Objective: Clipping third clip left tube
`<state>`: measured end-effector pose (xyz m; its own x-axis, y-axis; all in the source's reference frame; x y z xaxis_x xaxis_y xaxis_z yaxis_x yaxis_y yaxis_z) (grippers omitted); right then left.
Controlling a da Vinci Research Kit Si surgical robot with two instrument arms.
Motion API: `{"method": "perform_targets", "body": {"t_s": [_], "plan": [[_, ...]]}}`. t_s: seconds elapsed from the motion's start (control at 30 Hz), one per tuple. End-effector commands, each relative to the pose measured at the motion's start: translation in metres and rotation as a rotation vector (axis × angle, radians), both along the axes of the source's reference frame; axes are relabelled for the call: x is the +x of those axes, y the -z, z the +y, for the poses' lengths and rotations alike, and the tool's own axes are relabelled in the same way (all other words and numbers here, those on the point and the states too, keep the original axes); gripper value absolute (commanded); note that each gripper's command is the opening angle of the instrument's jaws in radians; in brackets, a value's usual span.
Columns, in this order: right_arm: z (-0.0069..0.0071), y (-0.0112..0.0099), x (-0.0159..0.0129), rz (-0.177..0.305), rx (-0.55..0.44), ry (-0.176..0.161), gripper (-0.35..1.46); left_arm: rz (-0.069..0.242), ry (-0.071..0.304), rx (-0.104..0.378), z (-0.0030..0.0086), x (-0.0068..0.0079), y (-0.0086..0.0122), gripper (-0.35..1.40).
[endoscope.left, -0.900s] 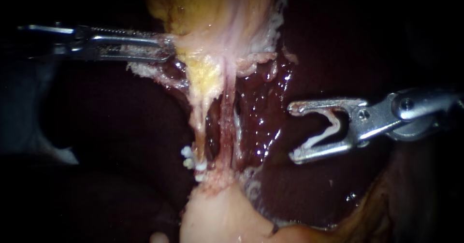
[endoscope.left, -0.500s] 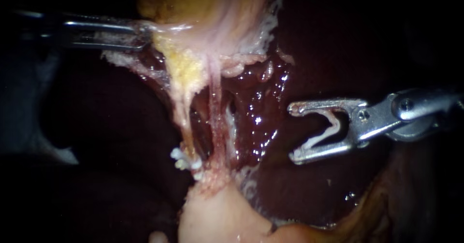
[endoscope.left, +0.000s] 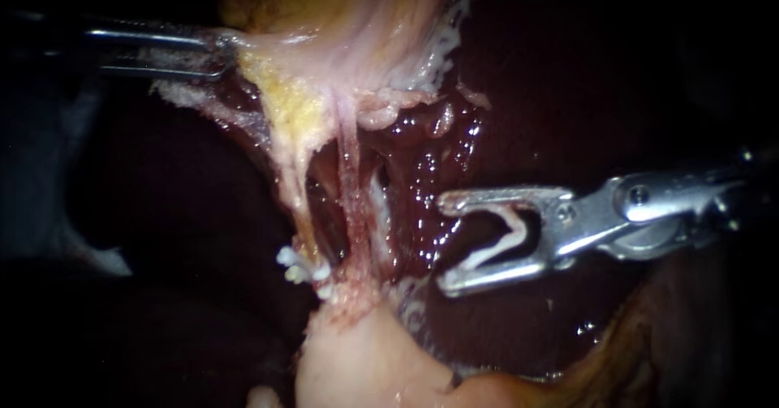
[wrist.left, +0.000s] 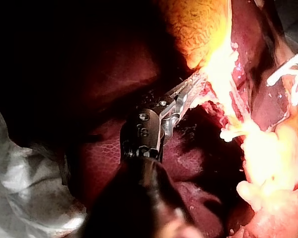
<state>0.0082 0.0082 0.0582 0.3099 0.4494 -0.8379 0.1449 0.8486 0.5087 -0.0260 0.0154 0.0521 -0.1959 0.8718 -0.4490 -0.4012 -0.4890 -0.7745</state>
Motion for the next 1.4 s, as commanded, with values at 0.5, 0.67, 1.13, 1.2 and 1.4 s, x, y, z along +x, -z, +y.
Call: {"method": "perform_targets", "body": {"t_s": [0.5,0.67,1.13,1.2,1.4], "plan": [[-0.0004,-0.0024,0.0067,0.018,0.039,-0.015,0.5,0.004,0.005,-0.002,-0.0004,-0.0006,0.0,-0.35],[0.0003,-0.0044,0.008,0.017,0.049,-0.014,0.5,0.005,0.005,-0.003,-0.0004,-0.0007,-0.0001,-0.35],[0.002,-0.0078,0.0099,0.036,0.064,0.01,0.5,0.005,0.006,-0.003,-0.0005,-0.0008,-0.0001,-0.35],[0.0018,-0.0081,0.0104,0.049,0.068,0.016,0.5,0.005,0.006,-0.004,-0.0005,-0.0008,-0.0002,-0.35],[0.0012,-0.0088,0.0128,0.081,0.078,0.04,0.49,0.008,0.009,-0.005,-0.0005,-0.001,-0.0003,-0.35]]}}
